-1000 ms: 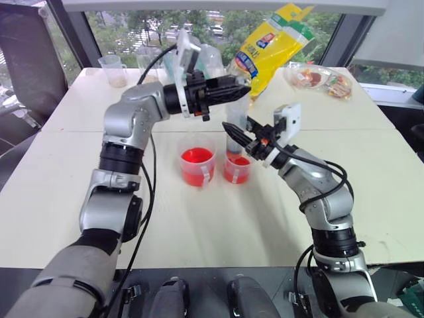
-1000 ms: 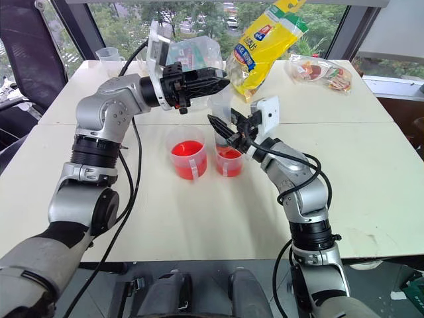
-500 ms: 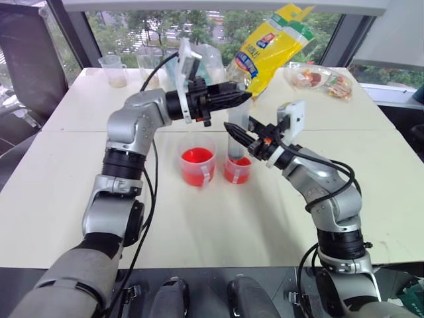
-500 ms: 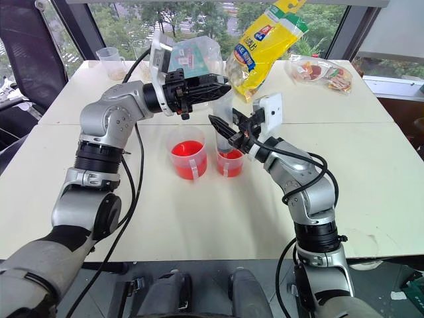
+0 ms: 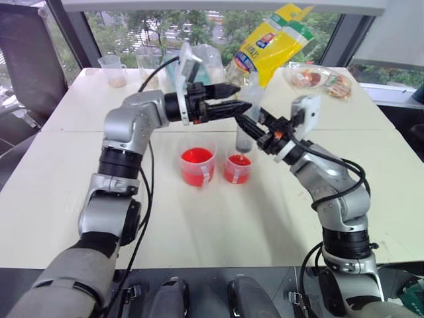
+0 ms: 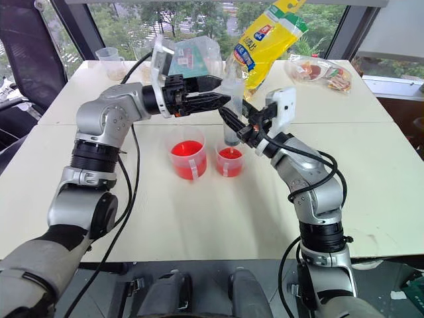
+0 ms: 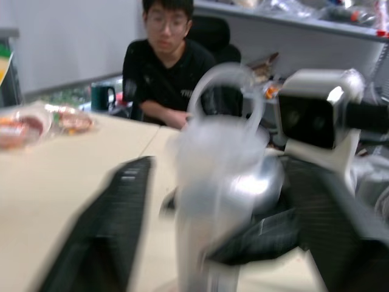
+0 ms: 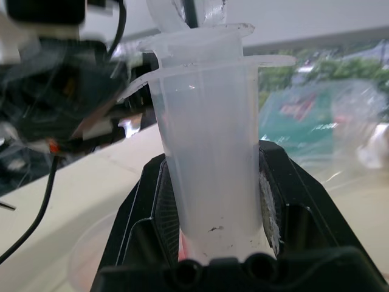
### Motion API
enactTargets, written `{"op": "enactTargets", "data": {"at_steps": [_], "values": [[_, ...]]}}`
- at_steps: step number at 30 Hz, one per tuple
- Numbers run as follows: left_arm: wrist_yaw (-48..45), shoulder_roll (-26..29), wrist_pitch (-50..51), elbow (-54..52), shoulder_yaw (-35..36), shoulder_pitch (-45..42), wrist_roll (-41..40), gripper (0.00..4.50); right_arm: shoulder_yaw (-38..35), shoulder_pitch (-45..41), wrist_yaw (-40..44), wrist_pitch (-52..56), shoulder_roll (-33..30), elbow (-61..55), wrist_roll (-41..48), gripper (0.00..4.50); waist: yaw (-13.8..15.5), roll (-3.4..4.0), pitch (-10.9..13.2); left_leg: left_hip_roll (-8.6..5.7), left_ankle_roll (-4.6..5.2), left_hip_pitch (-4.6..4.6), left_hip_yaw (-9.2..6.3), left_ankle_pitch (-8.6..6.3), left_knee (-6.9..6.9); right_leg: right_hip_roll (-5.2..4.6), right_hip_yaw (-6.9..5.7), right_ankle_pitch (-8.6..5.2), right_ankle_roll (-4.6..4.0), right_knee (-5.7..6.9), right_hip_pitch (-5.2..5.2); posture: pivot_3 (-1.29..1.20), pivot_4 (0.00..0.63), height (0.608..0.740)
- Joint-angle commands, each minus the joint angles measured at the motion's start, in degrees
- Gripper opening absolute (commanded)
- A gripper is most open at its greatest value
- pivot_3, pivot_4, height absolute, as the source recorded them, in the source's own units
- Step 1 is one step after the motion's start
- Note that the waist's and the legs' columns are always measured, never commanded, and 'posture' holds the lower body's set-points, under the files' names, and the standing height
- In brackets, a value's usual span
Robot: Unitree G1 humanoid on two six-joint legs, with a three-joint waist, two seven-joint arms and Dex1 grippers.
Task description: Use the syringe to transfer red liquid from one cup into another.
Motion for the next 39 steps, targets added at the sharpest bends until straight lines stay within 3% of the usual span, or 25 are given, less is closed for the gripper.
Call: {"op": "enactTargets", "data": {"at_steps": [1,11,19,23,29,34,39], "values": [[1.2,3.1,0.8,-4.7,3.3,-0.3,-2.1,4.46,-0.6,-0.6,0.2,-1.1,-0.1,-2.7,0.9,1.37,0.0,0.0,0.0,0.0,0.0,0.0,-0.01,0.0,0.0,0.0,0.0,0.0,0.0,0.0,0.0,0.0,0.15,0.74],[3.4,10.6,6.0,-18.5,5.9,8.1,-6.4,4.46,-3.1,-3.7,-1.9,2.6,0.4,-1.8,4.2,1.37,0.2,0.0,0.0,-0.01,0.0,0.0,-0.01,0.0,0.01,-0.07,0.02,0.0,0.0,-0.01,0.03,0.0,0.15,0.74],[8.8,13.3,10.3,-28.9,7.8,17.0,-10.2,4.46,-14.6,-25.8,-13.3,29.0,-7.6,9.1,14.4,1.37,0.1,0.02,0.0,-0.01,0.0,0.01,-0.03,0.0,0.04,-0.13,0.01,0.01,-0.01,0.12,0.0,0.0,0.15,0.74],[10.5,14.7,10.7,-33.2,7.5,21.3,-10.7,4.46,-9.8,-30.5,-11.7,38.3,-15.8,16.4,11.1,1.37,0.3,0.0,0.0,0.0,0.02,0.01,-0.05,-0.01,-0.07,-0.14,-0.01,0.0,-0.02,-0.04,0.04,0.0,0.15,0.74],[13.9,14.9,11.0,-36.7,8.6,24.7,-12.7,4.46,0.7,-28.4,-7.4,45.5,-22.9,27.2,4.8,1.37,0.2,-0.01,0.0,-0.02,0.07,-0.03,0.03,-0.04,-0.05,-0.15,0.05,0.0,-0.01,-0.17,0.05,0.0,0.15,0.74],[15.7,15.2,11.4,-39.3,9.0,27.1,-14.1,4.46,6.4,-27.5,-5.5,46.6,-23.1,34.6,-0.1,1.37,0.0,0.0,0.0,-0.01,0.1,-0.08,0.04,-0.06,-0.06,-0.12,0.06,0.0,-0.01,-0.19,-0.01,0.0,0.15,0.74],[17.8,15.4,11.9,-41.4,9.1,28.3,-15.7,4.46,7.7,-27.3,-4.4,45.6,-21.4,41.8,-3.6,1.37,0.1,0.0,0.0,-0.01,0.1,-0.08,0.04,-0.06,-0.05,-0.12,0.06,0.0,-0.01,-0.18,-0.01,0.0,0.15,0.74]]}}
